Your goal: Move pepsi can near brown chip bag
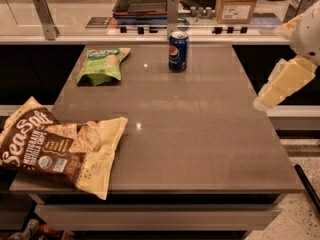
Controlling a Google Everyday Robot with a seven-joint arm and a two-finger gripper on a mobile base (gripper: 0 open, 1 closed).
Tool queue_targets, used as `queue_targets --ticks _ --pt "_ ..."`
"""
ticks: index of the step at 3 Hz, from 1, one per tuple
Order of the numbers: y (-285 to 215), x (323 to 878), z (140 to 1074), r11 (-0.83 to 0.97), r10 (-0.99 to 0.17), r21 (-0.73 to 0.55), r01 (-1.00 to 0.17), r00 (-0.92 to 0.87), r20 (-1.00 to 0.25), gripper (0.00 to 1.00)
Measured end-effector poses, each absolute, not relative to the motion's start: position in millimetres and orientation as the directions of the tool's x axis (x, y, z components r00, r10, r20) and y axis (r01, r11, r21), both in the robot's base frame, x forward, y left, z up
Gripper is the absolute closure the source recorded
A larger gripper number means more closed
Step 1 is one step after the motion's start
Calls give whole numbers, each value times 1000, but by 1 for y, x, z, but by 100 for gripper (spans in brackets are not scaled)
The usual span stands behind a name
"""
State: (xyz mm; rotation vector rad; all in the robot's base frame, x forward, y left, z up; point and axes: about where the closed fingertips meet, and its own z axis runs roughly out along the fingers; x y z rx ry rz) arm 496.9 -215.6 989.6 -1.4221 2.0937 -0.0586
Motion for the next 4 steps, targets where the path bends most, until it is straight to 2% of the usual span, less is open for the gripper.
queue_targets --ticks 2,4 --pt "-219 560 987 573 -742 -408 -711 -239 -626 0" --pt "-190 620 978 597 -673 -386 -703 -177 -718 0"
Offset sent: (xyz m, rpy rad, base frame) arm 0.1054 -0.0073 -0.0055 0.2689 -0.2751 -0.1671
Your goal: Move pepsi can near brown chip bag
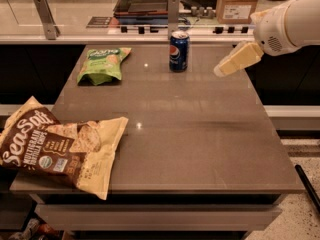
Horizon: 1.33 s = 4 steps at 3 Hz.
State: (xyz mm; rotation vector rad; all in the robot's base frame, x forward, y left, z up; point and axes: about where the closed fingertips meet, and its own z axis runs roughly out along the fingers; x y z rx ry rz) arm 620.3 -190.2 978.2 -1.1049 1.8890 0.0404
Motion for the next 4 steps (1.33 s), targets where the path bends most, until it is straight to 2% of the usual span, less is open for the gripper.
queue_targets --ticks 1,4 --pt "-180 646 976 598 -646 -373 -710 -150 -749 0" --pt "-172 667 971 614 -599 -352 -706 -126 -791 0"
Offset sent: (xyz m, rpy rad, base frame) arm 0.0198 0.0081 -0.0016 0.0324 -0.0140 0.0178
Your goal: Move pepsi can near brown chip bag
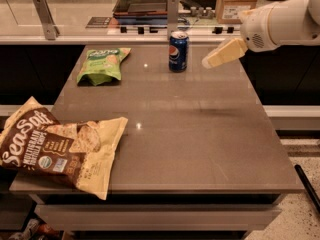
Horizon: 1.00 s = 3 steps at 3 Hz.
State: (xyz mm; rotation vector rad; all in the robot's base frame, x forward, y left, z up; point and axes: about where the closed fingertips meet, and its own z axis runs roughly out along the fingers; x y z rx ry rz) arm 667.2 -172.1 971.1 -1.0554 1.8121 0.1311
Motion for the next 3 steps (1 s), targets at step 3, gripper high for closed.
queue_targets --ticks 3 --pt "-130 724 946 641 -444 -230 -732 -108 -890 0"
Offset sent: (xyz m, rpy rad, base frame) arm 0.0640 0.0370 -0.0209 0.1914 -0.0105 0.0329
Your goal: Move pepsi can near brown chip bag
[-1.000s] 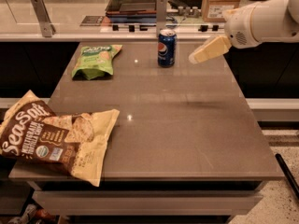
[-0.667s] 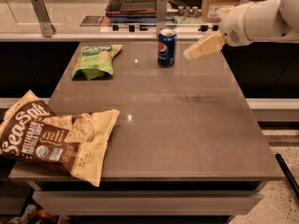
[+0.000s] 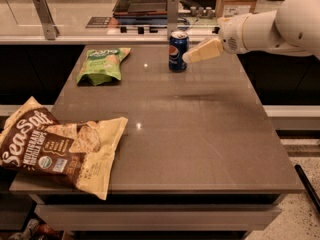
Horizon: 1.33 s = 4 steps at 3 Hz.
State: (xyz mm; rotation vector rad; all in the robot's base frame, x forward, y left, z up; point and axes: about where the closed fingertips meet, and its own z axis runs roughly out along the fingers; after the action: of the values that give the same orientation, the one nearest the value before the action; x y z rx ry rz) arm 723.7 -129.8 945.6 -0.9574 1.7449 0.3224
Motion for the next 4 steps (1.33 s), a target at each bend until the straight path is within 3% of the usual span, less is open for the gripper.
queue_targets --ticks 4 --pt "-81 771 926 683 -226 -126 -720 -45 -973 0"
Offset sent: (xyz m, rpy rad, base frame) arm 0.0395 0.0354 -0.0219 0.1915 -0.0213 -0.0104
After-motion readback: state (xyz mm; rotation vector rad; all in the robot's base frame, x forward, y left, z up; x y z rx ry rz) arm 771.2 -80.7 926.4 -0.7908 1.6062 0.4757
